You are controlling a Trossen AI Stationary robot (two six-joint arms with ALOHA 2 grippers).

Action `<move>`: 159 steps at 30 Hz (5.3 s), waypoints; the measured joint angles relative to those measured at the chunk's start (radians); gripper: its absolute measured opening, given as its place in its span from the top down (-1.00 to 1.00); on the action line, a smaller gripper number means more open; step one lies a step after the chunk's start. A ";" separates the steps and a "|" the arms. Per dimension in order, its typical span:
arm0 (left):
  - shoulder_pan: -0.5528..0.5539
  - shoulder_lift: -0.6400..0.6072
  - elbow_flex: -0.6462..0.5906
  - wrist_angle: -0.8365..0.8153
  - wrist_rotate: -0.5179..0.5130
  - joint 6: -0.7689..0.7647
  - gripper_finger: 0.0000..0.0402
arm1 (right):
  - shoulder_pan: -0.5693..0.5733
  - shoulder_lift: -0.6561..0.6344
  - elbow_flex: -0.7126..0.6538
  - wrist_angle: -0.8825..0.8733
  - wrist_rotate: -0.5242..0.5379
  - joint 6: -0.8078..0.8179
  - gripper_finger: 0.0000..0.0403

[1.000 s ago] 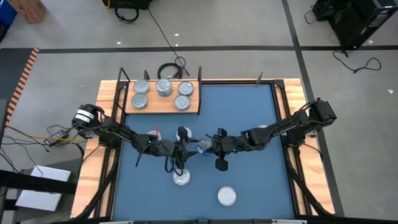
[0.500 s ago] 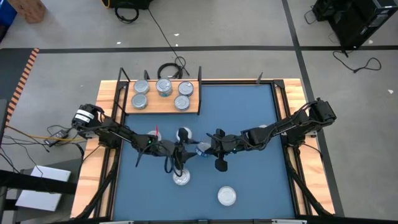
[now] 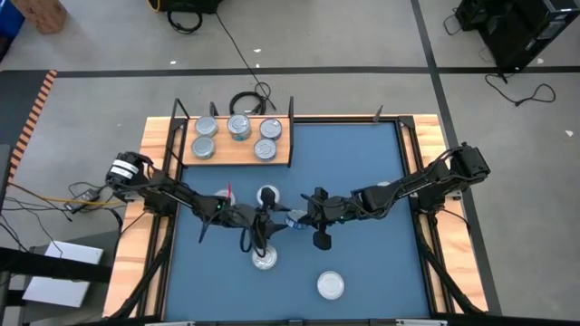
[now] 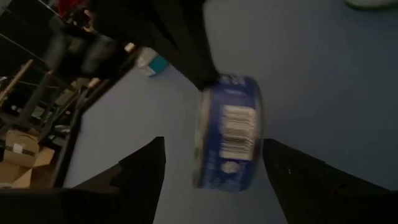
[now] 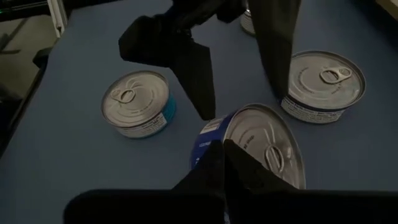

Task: Stack canned seafood by type on shelf
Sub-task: Stack the blue tuna can on top of the other blue tuna can on the shelf

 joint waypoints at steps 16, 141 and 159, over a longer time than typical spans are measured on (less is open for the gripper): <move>0.000 0.129 0.064 0.011 -0.092 -0.010 -0.35 | -0.026 -0.002 0.000 0.016 0.020 0.015 1.00; 0.137 -0.124 0.067 -0.202 0.208 -0.285 -0.23 | 0.128 0.162 0.159 -0.138 0.540 -0.091 0.30; 0.118 -0.205 0.243 -0.634 0.096 -0.130 0.27 | 0.128 0.160 0.163 -0.113 0.581 -0.113 -0.13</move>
